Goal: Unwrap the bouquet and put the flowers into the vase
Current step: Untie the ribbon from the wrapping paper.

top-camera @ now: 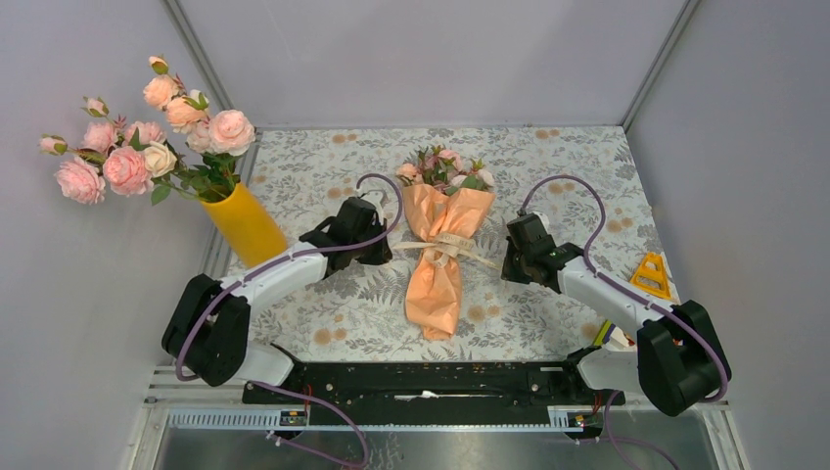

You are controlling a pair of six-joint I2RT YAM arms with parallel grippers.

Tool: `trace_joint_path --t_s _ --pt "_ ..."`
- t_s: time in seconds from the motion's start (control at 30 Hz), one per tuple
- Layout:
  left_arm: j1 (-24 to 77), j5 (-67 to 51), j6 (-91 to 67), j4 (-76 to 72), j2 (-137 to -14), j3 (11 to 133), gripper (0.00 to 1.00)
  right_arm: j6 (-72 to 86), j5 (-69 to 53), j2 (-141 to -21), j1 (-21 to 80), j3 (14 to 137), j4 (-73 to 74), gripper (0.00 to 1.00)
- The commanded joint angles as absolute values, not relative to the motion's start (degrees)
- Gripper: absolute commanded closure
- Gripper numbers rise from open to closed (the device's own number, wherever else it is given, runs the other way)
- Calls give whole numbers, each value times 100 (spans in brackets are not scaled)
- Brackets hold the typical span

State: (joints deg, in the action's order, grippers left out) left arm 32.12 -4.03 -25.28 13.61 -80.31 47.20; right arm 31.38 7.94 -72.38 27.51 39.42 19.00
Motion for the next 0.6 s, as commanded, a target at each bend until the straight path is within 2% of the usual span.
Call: trace_joint_path --t_s 0.0,0.57 --pt "3050 -117 -2433 1304 -7787 4652 100 3196 985 -7234 2634 3894 2013 100" --pt "2614 253 -2659 1231 -7224 4318 100 3081 664 -7099 2068 3854 2009 100"
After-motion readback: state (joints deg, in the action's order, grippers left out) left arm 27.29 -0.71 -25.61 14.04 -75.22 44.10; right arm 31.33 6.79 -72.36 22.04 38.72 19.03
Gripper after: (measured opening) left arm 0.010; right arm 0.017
